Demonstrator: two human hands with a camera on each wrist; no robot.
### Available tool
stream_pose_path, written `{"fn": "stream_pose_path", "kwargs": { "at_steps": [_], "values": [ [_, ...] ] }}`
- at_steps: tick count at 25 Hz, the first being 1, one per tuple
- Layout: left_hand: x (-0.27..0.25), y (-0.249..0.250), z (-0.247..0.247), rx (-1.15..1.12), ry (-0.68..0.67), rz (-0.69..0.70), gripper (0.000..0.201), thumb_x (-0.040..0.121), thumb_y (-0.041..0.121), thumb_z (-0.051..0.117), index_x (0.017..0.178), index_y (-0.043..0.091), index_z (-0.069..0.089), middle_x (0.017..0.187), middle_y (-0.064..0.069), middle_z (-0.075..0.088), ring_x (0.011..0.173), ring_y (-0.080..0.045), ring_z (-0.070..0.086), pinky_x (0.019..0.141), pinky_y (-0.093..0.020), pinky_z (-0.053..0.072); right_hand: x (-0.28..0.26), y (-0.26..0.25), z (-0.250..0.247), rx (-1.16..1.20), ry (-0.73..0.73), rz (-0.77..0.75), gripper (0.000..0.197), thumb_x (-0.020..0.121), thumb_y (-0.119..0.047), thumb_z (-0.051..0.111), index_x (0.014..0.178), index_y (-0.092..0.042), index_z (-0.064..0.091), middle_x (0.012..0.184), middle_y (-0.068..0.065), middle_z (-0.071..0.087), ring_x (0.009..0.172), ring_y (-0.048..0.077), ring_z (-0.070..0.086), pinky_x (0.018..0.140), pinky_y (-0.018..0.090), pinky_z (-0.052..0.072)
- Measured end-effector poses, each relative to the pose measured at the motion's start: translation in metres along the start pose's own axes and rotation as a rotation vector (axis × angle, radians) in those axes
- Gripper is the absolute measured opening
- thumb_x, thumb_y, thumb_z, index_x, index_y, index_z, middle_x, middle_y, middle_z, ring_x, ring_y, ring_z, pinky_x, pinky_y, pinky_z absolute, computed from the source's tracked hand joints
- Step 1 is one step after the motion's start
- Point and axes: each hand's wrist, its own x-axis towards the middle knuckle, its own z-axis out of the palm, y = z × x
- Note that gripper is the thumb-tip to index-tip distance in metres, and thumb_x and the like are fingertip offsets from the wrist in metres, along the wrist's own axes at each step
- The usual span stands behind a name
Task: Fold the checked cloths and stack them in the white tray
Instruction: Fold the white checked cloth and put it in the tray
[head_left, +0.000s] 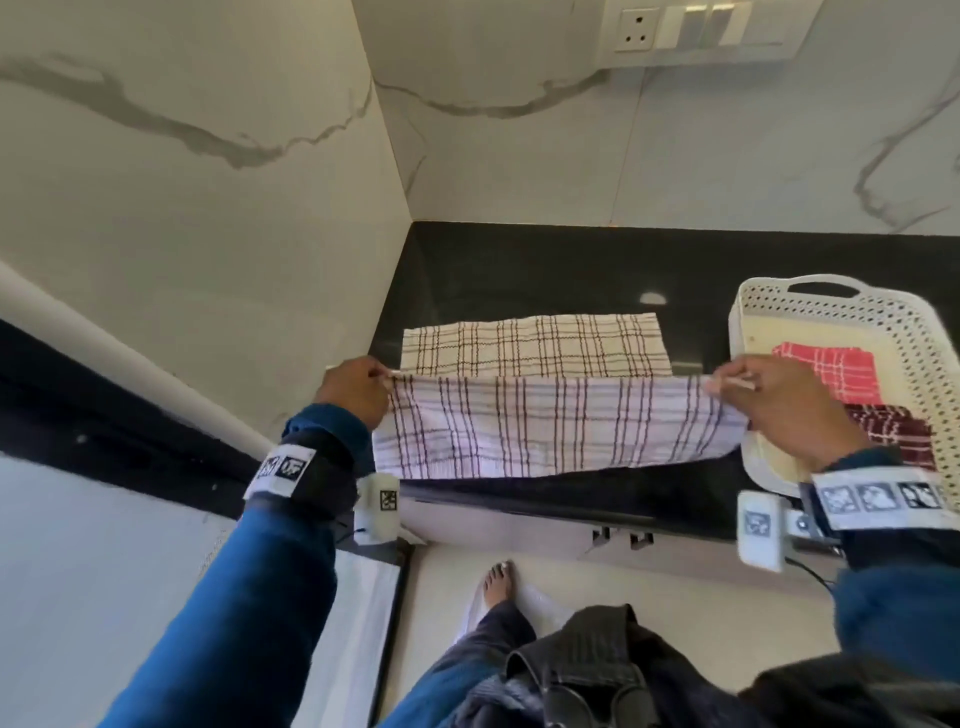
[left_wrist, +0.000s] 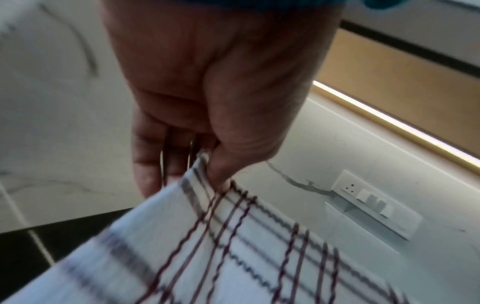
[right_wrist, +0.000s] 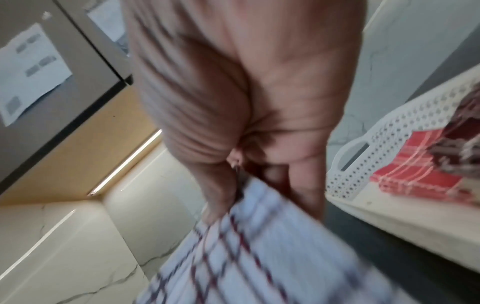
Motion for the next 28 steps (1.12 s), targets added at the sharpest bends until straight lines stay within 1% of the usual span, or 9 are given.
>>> {"fn": "stream_pose_path", "kwargs": {
  "at_steps": [2,5,8,10,13,18,21,24,28],
  "values": [
    [0.038,0.014,0.002,-0.079,0.09,-0.054,0.017,0.099,0.015,0.051,0.1,0.015,0.069,0.101,-0.005,0.066,0.092,-0.026,0.061,0.083,-0.031,0.046,0.042,-0.008,0.012,0.049,0.175,-0.013,0.008,0.095,-0.022,0.066,0.094,-0.016,0.071,0.092,-0.002,0.069,0.087,0.017,0.063,0.078,0.034,0.047],
    [0.095,0.022,0.02,-0.115,0.094,-0.109,0.023,0.096,0.009,0.053,0.11,0.008,0.071,0.116,-0.016,0.069,0.108,-0.037,0.063,0.095,-0.037,0.049,0.116,-0.008,0.045,-0.046,0.208,0.043,0.012,0.098,-0.015,0.061,0.1,-0.011,0.072,0.095,0.005,0.069,0.092,0.023,0.063,0.079,0.029,0.041],
    [0.139,0.026,0.041,-0.142,0.084,-0.138,0.026,0.095,0.007,0.049,0.109,0.009,0.071,0.117,-0.016,0.069,0.106,-0.036,0.063,0.091,-0.036,0.051,0.172,0.006,0.071,-0.077,0.231,0.146,0.018,0.097,-0.01,0.057,0.103,-0.009,0.073,0.104,0.012,0.072,0.1,0.03,0.065,0.081,0.031,0.044],
    [0.159,0.024,0.053,-0.139,0.056,-0.136,0.027,0.094,0.006,0.048,0.108,0.01,0.072,0.116,-0.015,0.069,0.104,-0.036,0.064,0.088,-0.033,0.05,0.195,0.018,0.084,-0.107,0.23,0.21,0.02,0.096,-0.009,0.054,0.103,-0.008,0.073,0.106,0.015,0.072,0.102,0.034,0.065,0.086,0.037,0.049],
    [0.177,0.018,0.066,-0.071,-0.038,-0.125,0.028,0.093,0.002,0.051,0.109,0.008,0.072,0.117,-0.014,0.069,0.105,-0.034,0.065,0.09,-0.031,0.05,0.214,0.032,0.099,-0.156,0.223,0.268,0.022,0.095,-0.011,0.053,0.099,-0.01,0.074,0.106,0.016,0.073,0.1,0.036,0.066,0.089,0.041,0.053],
    [0.184,0.01,0.076,-0.137,0.075,-0.121,0.02,0.094,0.007,0.053,0.093,0.012,0.073,0.101,-0.011,0.071,0.082,-0.024,0.062,0.074,-0.026,0.046,0.224,0.043,0.106,-0.18,0.24,0.32,0.021,0.091,-0.013,0.056,0.096,-0.008,0.076,0.099,0.014,0.074,0.089,0.031,0.064,0.077,0.027,0.042],
    [0.191,0.008,0.073,-0.13,0.031,-0.142,0.019,0.093,0.009,0.054,0.093,0.012,0.073,0.099,-0.009,0.071,0.084,-0.026,0.064,0.073,-0.026,0.047,0.228,0.045,0.102,-0.169,0.221,0.329,0.017,0.089,-0.018,0.057,0.093,-0.009,0.072,0.094,0.012,0.071,0.081,0.024,0.056,0.075,0.03,0.042],
    [0.195,0.012,0.07,-0.093,-0.008,-0.141,0.021,0.092,0.009,0.052,0.099,0.01,0.072,0.104,-0.011,0.071,0.089,-0.028,0.064,0.076,-0.027,0.049,0.233,0.045,0.097,-0.178,0.195,0.324,0.017,0.093,-0.02,0.055,0.095,-0.009,0.067,0.096,0.015,0.069,0.083,0.026,0.055,0.077,0.034,0.044],
    [0.19,0.015,0.071,-0.092,0.024,-0.158,0.021,0.093,0.007,0.049,0.1,0.007,0.068,0.103,-0.015,0.069,0.088,-0.032,0.064,0.072,-0.03,0.05,0.234,0.041,0.098,-0.192,0.193,0.357,0.019,0.098,-0.025,0.052,0.098,-0.009,0.063,0.095,0.014,0.065,0.082,0.029,0.055,0.074,0.035,0.043]
  ]
}}
